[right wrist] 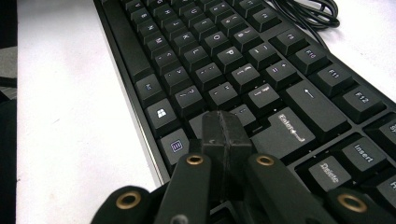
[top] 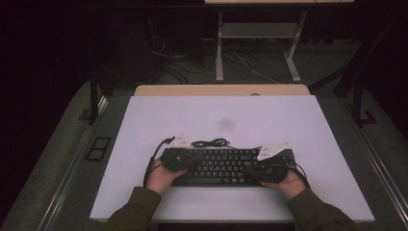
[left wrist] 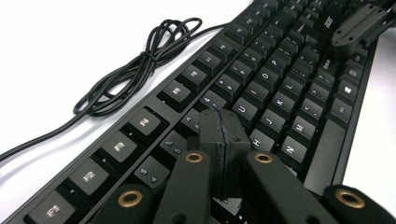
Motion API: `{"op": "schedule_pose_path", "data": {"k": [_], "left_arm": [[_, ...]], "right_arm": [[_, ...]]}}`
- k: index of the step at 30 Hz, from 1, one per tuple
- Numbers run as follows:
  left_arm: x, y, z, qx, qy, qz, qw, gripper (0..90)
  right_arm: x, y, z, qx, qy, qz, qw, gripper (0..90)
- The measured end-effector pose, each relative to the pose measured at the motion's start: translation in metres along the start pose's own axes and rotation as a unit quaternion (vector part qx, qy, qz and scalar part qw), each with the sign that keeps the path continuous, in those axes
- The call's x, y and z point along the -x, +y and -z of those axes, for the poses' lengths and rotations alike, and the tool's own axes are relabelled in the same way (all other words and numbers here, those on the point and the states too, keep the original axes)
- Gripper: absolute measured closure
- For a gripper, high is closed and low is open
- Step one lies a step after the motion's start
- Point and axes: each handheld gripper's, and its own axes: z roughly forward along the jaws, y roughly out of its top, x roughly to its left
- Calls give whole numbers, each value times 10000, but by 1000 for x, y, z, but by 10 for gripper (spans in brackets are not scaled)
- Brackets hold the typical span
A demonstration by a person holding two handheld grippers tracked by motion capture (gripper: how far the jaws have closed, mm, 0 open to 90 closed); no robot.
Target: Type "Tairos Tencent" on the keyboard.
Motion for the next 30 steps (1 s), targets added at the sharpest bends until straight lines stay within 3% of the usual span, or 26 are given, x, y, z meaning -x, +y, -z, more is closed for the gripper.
{"op": "schedule_pose_path", "data": {"k": [11, 20, 26, 30], "left_arm": [[2, -1, -3, -118, 43, -75, 9999, 888], [2, 0, 2, 21, -12, -23, 10000, 886], [3, 1, 8, 171, -57, 40, 9998, 827], [3, 0, 13, 236, -92, 37, 9997, 741]], "right_arm": [[0, 0, 0, -2, 0, 3, 10000, 894], [1, 0, 0, 6, 6, 7, 10000, 893], [0, 0, 0, -4, 3, 9, 10000, 893], [1, 0, 0, 8, 13, 7, 10000, 894]]}}
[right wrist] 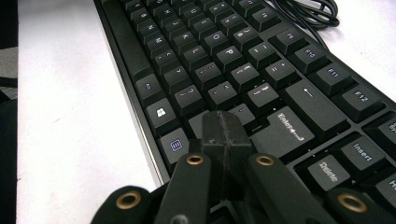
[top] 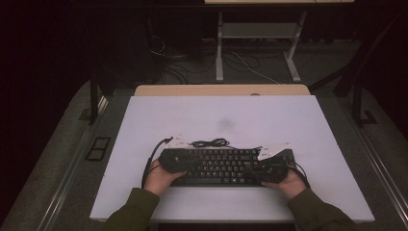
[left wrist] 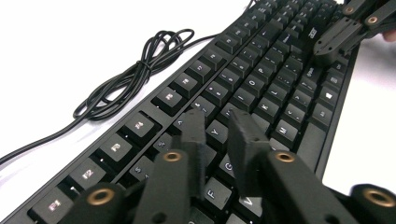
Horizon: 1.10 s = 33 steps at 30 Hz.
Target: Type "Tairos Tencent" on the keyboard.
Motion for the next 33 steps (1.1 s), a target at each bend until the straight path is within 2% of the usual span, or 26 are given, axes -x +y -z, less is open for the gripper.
{"op": "schedule_pose_path", "data": {"k": [3, 7, 11, 13, 15, 19, 27, 33], "left_arm": [[0, -1, 4, 106, 1, 33, 9999, 645], [1, -2, 7, 116, -44, 7, 9999, 520], [1, -5, 11, 148, 60, -20, 9999, 367], [1, -7, 14, 163, 147, 56, 9997, 249], [0, -9, 17, 163, 179, 85, 9997, 180], [-2, -13, 22, 192, 171, 123, 9996, 166], [-3, -18, 26, 200, 161, 143, 9996, 167], [-2, -21, 29, 249, 184, 187, 9993, 177]], "right_arm": [[0, 0, 0, -2, 7, 3, 10000, 893], [0, 0, 0, 0, 5, 8, 10000, 893], [0, 0, 0, -2, 2, 10, 10000, 894], [0, 0, 0, -7, 7, 6, 10000, 894], [1, 1, 0, -9, 15, 4, 10000, 893], [0, 2, 1, -14, -19, 17, 10000, 893], [-1, 7, 8, 285, 33, -20, 9996, 879], [1, 9, 10, 453, 90, -121, 9989, 790]]}}
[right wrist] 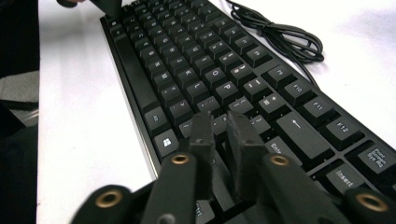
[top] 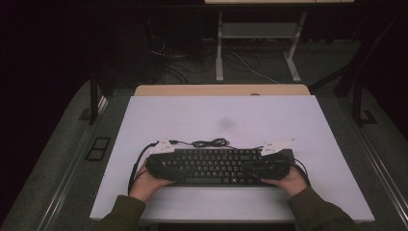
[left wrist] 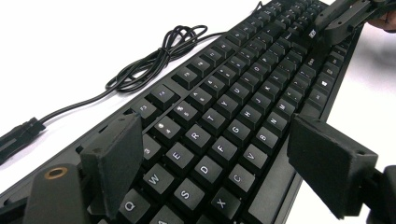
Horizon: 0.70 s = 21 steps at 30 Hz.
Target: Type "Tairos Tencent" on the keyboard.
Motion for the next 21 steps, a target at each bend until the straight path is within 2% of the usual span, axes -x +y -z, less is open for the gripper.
{"op": "schedule_pose_path", "data": {"k": [6, 12, 15, 21], "left_arm": [[0, -3, 4, 3, 62, 4, 10000, 192], [-1, -4, 6, 44, 100, 17, 9999, 234], [-2, -5, 6, 50, 122, 54, 9999, 273], [-6, -4, 8, 64, 164, 51, 9998, 351]], "right_arm": [[1, 4, -2, 145, 56, -44, 9999, 612], [0, 8, -9, 322, 52, -109, 9994, 391], [1, 11, -11, 379, 80, -140, 9992, 343], [1, 15, -17, 444, 105, -167, 9988, 305]]}}
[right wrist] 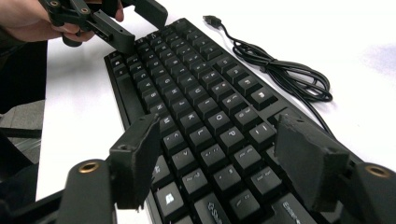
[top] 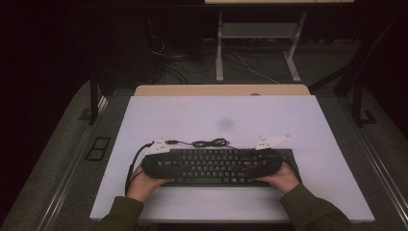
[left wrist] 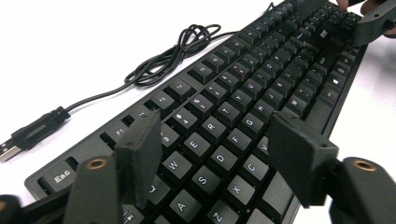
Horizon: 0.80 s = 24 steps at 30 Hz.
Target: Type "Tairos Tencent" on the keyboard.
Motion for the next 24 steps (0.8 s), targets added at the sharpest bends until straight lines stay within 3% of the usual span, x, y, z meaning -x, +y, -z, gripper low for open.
{"op": "schedule_pose_path", "data": {"k": [9, 24], "left_arm": [[-4, 1, -1, 3, -10, -18, 10000, 499], [-6, 3, -12, -165, 34, -20, 9999, 853]], "right_arm": [[1, 8, -12, 161, 69, -68, 9998, 257], [-3, 18, -29, 167, 88, -11, 9998, 205]]}}
